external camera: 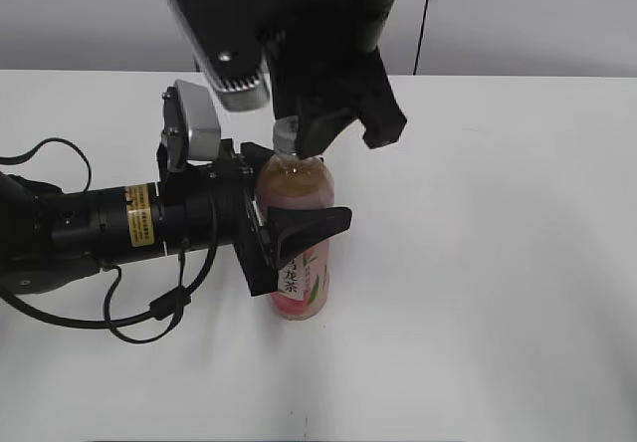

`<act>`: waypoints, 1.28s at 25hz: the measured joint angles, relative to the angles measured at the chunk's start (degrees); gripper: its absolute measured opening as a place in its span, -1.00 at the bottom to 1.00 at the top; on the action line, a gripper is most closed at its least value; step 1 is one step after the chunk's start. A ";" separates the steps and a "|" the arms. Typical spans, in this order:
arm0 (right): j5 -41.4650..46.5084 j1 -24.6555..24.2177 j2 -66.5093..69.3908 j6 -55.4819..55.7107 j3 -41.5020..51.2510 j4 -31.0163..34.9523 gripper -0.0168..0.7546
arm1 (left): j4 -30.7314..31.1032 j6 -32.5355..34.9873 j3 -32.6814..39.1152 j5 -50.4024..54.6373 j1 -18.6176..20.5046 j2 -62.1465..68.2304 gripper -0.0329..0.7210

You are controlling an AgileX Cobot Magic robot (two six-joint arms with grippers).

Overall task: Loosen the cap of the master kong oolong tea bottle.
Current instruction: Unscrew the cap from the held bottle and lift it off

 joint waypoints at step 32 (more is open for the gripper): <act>-0.39 0.05 -0.05 -22.84 -0.10 -2.86 -0.01 | 2.28 -0.23 -0.45 0.05 0.17 0.00 0.27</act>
